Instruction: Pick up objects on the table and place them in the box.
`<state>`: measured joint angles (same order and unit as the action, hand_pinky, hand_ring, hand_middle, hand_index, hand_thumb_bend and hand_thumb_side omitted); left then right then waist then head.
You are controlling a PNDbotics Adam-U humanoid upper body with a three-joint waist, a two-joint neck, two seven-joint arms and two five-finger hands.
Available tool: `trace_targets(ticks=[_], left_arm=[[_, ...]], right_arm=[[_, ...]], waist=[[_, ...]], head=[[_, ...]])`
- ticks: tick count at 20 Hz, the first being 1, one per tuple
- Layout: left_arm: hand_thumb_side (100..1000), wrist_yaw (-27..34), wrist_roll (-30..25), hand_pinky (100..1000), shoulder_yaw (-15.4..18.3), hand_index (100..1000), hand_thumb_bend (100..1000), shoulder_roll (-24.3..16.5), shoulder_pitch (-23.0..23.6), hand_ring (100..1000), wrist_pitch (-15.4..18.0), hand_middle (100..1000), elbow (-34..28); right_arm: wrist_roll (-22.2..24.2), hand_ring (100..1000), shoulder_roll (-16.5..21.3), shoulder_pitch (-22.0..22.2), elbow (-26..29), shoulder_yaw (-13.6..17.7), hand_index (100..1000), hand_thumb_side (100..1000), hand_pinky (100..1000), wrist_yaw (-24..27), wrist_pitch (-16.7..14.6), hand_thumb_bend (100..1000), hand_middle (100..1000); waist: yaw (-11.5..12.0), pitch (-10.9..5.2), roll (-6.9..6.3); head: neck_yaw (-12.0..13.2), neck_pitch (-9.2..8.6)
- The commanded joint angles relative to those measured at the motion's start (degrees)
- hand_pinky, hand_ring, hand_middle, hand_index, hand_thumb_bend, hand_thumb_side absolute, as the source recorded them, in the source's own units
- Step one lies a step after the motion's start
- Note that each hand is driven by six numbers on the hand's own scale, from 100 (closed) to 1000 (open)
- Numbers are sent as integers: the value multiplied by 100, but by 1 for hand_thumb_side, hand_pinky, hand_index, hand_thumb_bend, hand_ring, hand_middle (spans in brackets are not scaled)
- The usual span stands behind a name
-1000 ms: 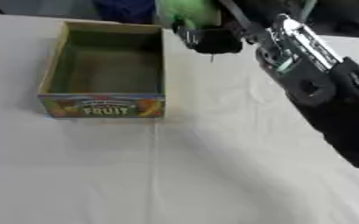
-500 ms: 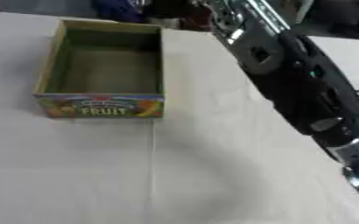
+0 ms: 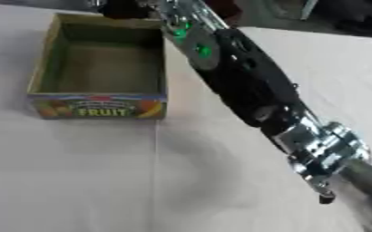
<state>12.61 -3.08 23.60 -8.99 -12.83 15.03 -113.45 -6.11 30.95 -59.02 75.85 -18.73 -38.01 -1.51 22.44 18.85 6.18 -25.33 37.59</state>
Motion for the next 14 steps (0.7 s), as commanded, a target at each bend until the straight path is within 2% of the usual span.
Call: trace_targets(ticks=[1, 5, 9, 13, 14], left_arm=[[768, 40, -43, 439, -12, 587, 100, -122, -89, 427, 7, 457, -114], [769, 54, -45, 440, -9, 588, 100, -117, -127, 428, -8, 457, -114], [768, 78, -44, 440, -10, 587, 100, -103, -174, 428, -9, 457, -114], [769, 95, -50, 440, -14, 587, 100, -90, -213, 428, -16, 457, -114], [769, 104, -49, 440, -15, 588, 100, -88, -230, 428, -17, 457, -114]], right_arm=[[-44, 653, -63, -158, -202, 22, 612, 527, 655, -247, -81, 100, 387], [-9, 664, -212, -160, -461, -21, 621, 539, 660, -597, -221, 100, 411], [-88, 669, -406, -167, -820, -29, 618, 519, 652, -1204, -348, 100, 425], [-154, 677, -539, -187, -1164, -24, 625, 554, 654, -1836, -466, 100, 443], [-94, 701, -559, -188, -1248, -36, 646, 580, 668, -1991, -504, 100, 474]], waist=[[28, -87, -17], [60, -68, 14], [130, -33, 24], [177, -2, 36], [189, 2, 36]], head=[[-119, -102], [-155, -160], [-211, -186], [-275, -186], [-286, -187]])
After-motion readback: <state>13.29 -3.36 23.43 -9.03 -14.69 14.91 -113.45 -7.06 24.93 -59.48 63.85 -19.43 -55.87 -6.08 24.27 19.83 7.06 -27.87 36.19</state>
